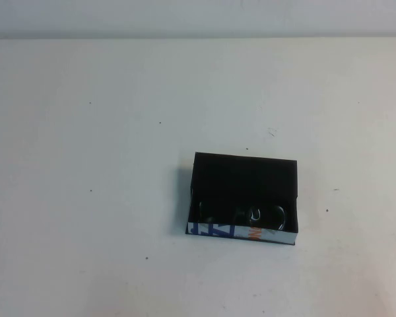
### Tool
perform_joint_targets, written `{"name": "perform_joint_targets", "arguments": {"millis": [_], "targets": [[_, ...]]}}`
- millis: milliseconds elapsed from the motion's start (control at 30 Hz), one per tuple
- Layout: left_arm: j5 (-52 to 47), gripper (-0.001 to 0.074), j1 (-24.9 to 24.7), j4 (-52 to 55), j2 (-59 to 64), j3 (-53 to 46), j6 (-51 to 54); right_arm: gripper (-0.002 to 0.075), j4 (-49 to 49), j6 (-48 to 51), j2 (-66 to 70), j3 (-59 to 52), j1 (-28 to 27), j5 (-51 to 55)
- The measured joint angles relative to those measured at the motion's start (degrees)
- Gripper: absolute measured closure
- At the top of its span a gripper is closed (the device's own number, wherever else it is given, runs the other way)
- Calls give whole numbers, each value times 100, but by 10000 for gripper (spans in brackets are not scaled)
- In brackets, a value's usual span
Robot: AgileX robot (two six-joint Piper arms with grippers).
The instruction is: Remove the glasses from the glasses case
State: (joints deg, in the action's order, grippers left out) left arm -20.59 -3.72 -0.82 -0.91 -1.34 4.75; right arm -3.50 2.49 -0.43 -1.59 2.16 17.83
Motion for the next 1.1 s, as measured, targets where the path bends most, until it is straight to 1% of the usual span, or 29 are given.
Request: {"name": "perform_joint_targets", "arguments": {"millis": [567,800,900,1100], "targets": [[0,739,0,0,0,0,0,743,-9,0,0,0,0,0],[0,739,0,0,0,0,0,743,-231,0,0,0,0,0],[0,739,0,0,0,0,0,743,-394,0,0,0,0,0],[0,739,0,0,0,0,0,743,-1190,0,0,0,0,0]]}}
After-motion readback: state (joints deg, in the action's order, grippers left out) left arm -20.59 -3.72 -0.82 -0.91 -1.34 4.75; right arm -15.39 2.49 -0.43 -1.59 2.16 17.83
